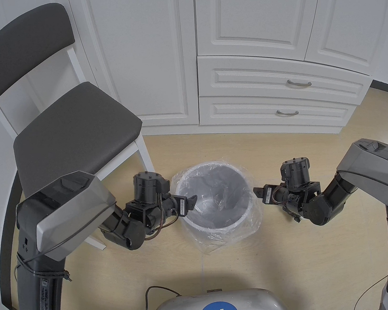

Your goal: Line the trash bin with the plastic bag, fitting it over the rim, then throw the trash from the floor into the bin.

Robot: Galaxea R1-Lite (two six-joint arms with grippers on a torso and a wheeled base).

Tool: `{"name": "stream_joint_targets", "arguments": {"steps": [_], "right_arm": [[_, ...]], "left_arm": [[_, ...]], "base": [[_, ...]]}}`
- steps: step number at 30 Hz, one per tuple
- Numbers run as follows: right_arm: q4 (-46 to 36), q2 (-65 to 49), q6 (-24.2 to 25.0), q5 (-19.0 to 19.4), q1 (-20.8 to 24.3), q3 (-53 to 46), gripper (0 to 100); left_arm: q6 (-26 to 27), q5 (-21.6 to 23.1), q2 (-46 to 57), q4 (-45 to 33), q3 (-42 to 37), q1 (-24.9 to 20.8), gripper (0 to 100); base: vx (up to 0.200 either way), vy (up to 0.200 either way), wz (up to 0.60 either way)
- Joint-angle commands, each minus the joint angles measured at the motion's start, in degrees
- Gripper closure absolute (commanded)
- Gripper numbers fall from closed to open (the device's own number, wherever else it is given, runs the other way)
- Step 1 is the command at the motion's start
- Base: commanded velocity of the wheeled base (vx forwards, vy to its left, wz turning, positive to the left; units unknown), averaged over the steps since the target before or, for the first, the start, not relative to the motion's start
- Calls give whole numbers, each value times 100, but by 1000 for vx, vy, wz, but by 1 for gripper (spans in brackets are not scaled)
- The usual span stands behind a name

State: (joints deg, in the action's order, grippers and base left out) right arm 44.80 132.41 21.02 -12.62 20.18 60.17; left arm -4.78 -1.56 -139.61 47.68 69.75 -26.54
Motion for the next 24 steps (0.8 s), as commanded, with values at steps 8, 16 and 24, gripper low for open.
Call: {"name": "stream_joint_targets", "arguments": {"steps": [8,16,24], "right_arm": [[11,-365,-238,-48,74,-313,0],[11,-568,-326,-48,145,-507,0],[20,-682,-361,-48,145,-577,0]], "left_arm": [[-137,-389,-84,-1138,346,-185,0],[205,-310,206,-1437,109,184,0],[750,376,557,-1445,-375,562,0]], "base": [[0,0,0],[0,0,0],[0,0,0]]}}
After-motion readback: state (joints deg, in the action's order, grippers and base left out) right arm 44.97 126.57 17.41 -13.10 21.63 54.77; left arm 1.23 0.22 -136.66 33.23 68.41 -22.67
